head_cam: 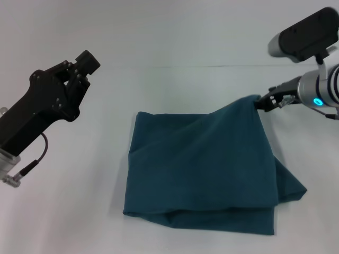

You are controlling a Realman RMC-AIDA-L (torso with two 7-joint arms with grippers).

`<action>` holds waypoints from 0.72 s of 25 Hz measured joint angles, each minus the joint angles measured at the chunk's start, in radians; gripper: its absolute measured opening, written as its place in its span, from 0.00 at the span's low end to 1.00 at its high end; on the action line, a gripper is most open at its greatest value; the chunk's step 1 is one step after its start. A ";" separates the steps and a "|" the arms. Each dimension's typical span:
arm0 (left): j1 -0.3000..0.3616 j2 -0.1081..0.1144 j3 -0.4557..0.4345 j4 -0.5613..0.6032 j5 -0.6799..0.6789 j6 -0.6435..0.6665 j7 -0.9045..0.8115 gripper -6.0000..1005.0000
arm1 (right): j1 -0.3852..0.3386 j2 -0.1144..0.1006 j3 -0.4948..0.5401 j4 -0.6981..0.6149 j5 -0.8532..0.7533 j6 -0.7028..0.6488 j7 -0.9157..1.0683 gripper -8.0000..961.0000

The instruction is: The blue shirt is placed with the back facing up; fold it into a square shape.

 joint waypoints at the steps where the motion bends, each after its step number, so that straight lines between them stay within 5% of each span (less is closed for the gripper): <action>1: 0.000 0.000 0.000 0.000 0.000 0.000 0.000 0.05 | -0.017 0.000 -0.008 -0.027 0.005 0.009 0.002 0.25; 8: 0.009 0.000 -0.003 0.002 -0.003 0.013 0.000 0.05 | -0.090 0.002 -0.025 -0.164 0.067 0.008 0.003 0.55; 18: 0.021 0.000 -0.028 -0.001 -0.004 0.056 -0.004 0.05 | -0.162 0.000 -0.028 -0.278 0.085 -0.079 0.006 0.64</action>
